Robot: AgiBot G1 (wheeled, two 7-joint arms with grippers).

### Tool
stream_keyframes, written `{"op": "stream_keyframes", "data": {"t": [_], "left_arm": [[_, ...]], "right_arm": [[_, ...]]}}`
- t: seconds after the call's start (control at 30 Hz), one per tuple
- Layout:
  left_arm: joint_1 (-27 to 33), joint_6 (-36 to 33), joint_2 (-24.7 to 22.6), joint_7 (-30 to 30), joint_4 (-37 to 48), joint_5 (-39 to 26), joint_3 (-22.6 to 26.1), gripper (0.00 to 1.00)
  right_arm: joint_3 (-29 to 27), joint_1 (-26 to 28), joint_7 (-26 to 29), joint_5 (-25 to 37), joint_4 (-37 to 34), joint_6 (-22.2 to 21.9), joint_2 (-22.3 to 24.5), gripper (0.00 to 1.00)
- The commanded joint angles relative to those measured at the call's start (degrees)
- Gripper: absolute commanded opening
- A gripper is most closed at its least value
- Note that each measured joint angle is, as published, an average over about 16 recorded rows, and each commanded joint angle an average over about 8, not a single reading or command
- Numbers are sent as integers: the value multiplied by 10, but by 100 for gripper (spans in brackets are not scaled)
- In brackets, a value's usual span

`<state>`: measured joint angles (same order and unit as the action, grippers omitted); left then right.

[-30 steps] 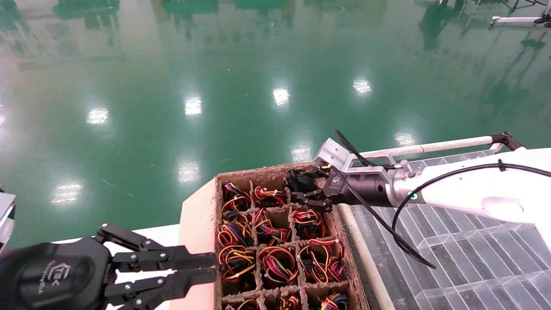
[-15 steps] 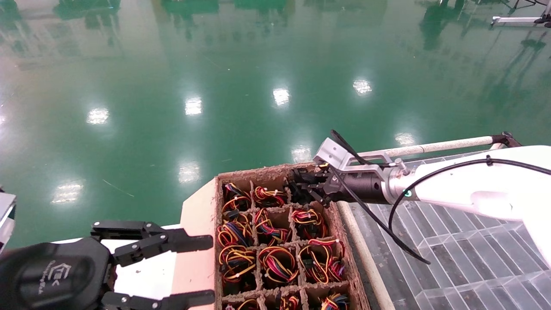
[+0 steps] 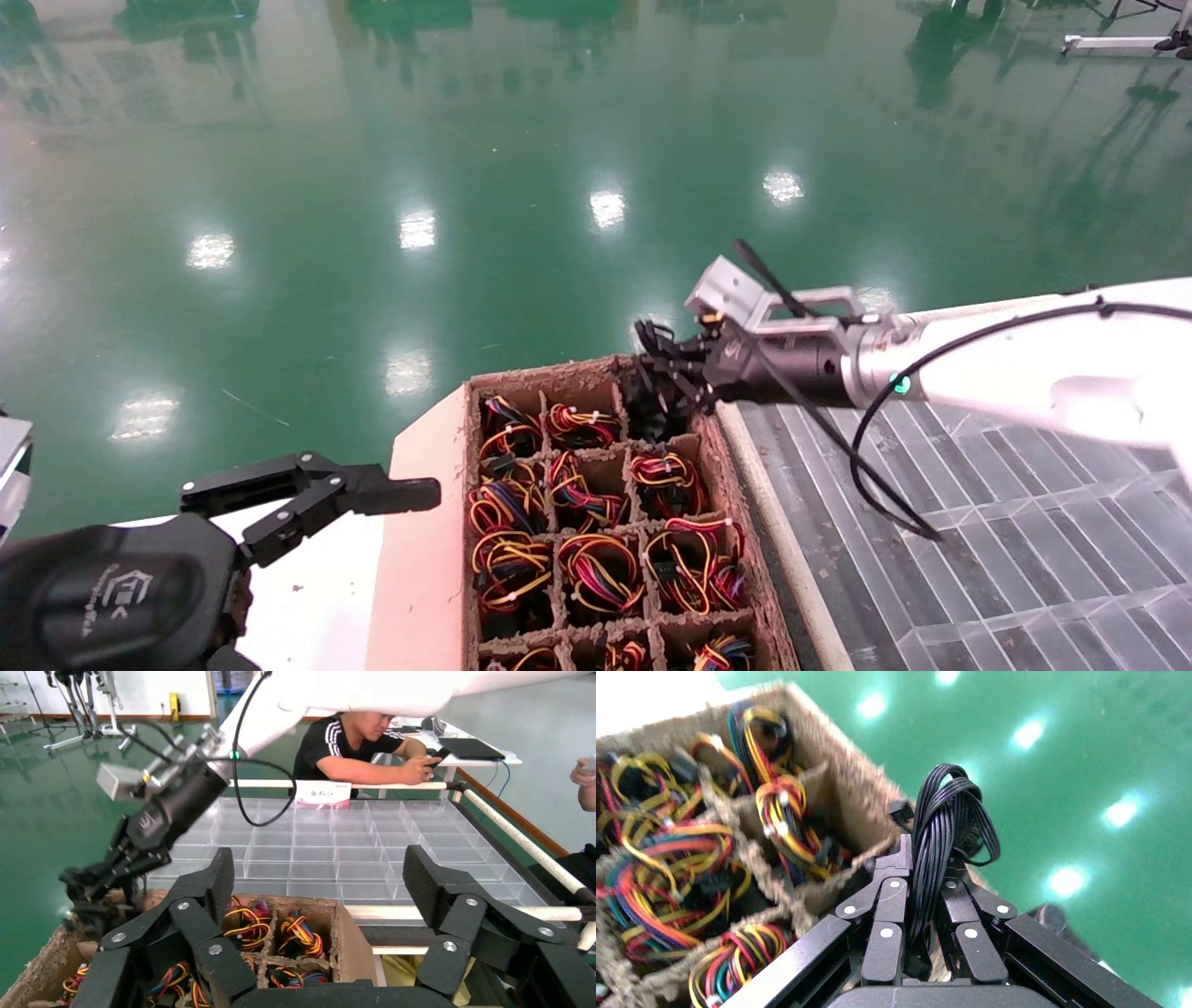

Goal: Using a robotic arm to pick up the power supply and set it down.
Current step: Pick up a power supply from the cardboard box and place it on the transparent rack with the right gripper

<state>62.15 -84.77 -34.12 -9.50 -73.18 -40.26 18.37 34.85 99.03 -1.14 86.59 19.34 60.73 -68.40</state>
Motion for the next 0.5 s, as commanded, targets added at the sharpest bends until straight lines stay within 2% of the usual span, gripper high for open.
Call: {"op": "stream_keyframes", "data": {"t": [0.03, 0.3, 0.5], "left_arm": [[0, 0, 0, 0, 0, 0, 0, 100], [0, 0, 0, 0, 0, 0, 0, 100], [0, 0, 0, 0, 0, 0, 0, 100]], "right_arm": [[-3, 6, -2, -5, 3, 7, 3, 0], [-15, 42, 25, -24, 50, 48, 27, 0], [-21, 71, 57, -30, 86, 61, 44, 0]]}}
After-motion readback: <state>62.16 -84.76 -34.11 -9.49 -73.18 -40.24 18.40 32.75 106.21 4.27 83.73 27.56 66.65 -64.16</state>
